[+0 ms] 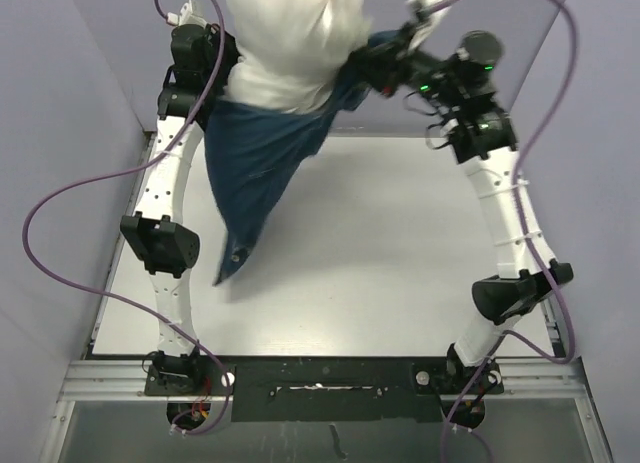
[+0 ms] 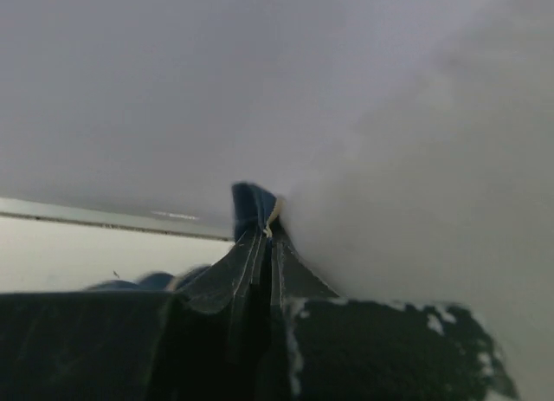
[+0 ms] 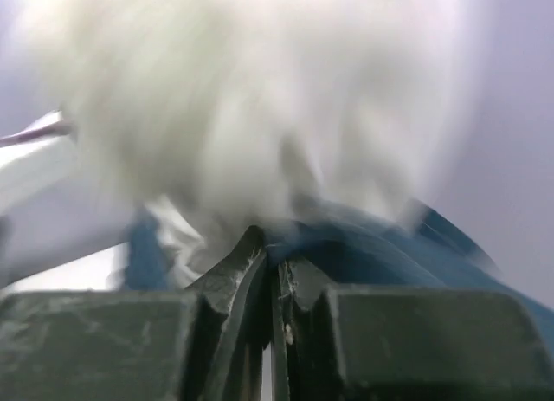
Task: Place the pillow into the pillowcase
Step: Stuff the pillow into the pillowcase.
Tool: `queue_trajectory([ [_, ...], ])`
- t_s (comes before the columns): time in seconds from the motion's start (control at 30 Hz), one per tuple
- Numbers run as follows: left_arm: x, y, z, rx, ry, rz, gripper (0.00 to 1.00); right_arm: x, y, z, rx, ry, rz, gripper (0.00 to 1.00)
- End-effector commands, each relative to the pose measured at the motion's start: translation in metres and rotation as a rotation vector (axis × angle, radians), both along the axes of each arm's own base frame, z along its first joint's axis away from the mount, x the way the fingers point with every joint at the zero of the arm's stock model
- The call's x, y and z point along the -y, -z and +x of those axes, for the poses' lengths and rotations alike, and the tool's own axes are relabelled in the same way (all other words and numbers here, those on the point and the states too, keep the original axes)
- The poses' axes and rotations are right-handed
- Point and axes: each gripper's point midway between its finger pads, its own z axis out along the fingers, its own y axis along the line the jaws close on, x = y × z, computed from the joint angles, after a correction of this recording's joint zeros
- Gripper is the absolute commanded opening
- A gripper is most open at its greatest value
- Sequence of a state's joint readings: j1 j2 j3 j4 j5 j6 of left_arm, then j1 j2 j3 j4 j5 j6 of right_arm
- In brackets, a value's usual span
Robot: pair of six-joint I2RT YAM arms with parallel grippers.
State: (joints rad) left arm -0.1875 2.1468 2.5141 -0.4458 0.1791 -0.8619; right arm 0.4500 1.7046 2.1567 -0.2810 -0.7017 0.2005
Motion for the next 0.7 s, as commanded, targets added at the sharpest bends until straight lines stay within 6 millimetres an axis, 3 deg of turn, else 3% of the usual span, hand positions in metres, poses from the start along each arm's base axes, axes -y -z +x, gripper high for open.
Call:
queue_trajectory([
  [0.0, -0.014, -0.114, -0.038, 0.297, -0.016, -0.084, 0.00, 0.040, -0.074, -0.016, 0.209, 0.085, 0.121, 0.00],
  [0.03, -0.013, -0.114, -0.037, 0.301, -0.012, -0.087, 0.00, -0.009, -0.055, -0.070, 0.209, -0.078, 0.078, 0.00],
  [0.07, -0.012, -0.114, -0.038, 0.301, -0.011, -0.087, 0.00, -0.040, -0.042, -0.115, 0.291, -0.192, 0.027, 0.00],
  [0.1, -0.012, -0.116, -0.039, 0.304, -0.009, -0.087, 0.00, -0.049, -0.040, -0.140, 0.333, -0.245, 0.016, 0.00],
  [0.13, -0.013, -0.117, -0.040, 0.305, -0.010, -0.084, 0.00, -0.044, -0.042, -0.133, 0.349, -0.215, 0.010, 0.00],
  [0.17, -0.013, -0.117, -0.043, 0.305, -0.009, -0.080, 0.00, -0.026, -0.048, -0.102, 0.341, -0.124, 0.006, 0.00],
  [0.27, -0.015, -0.122, -0.048, 0.320, -0.009, -0.076, 0.00, 0.103, -0.077, 0.034, 0.254, 0.262, 0.091, 0.00],
  [0.3, -0.015, -0.122, -0.049, 0.324, -0.010, -0.078, 0.00, 0.136, -0.085, 0.055, 0.228, 0.340, 0.128, 0.00],
  [0.33, -0.014, -0.122, -0.048, 0.326, -0.007, -0.082, 0.00, 0.146, -0.087, 0.061, 0.207, 0.350, 0.154, 0.00],
  [0.37, -0.011, -0.124, -0.048, 0.335, -0.001, -0.088, 0.00, 0.125, -0.084, 0.049, 0.203, 0.283, 0.148, 0.00],
  [0.4, -0.008, -0.125, -0.048, 0.342, 0.007, -0.094, 0.00, 0.086, -0.075, 0.023, 0.218, 0.188, 0.106, 0.00],
  [0.47, -0.004, -0.127, -0.047, 0.354, 0.015, -0.098, 0.00, -0.007, -0.057, -0.072, 0.267, -0.093, 0.050, 0.00],
  [0.5, -0.004, -0.129, -0.047, 0.360, 0.016, -0.096, 0.00, -0.034, -0.051, -0.118, 0.274, -0.225, 0.048, 0.00],
  [0.53, -0.005, -0.129, -0.047, 0.363, 0.012, -0.093, 0.00, -0.049, -0.050, -0.153, 0.282, -0.319, 0.048, 0.00],
  [0.57, -0.006, -0.131, -0.049, 0.367, 0.012, -0.091, 0.00, -0.052, -0.051, -0.163, 0.315, -0.338, 0.035, 0.00],
  [0.63, -0.009, -0.133, -0.051, 0.374, 0.007, -0.087, 0.00, -0.023, -0.060, -0.108, 0.386, -0.148, -0.008, 0.00],
  [0.67, -0.010, -0.135, -0.052, 0.382, 0.007, -0.087, 0.00, 0.036, -0.073, -0.037, 0.395, 0.069, 0.001, 0.00],
])
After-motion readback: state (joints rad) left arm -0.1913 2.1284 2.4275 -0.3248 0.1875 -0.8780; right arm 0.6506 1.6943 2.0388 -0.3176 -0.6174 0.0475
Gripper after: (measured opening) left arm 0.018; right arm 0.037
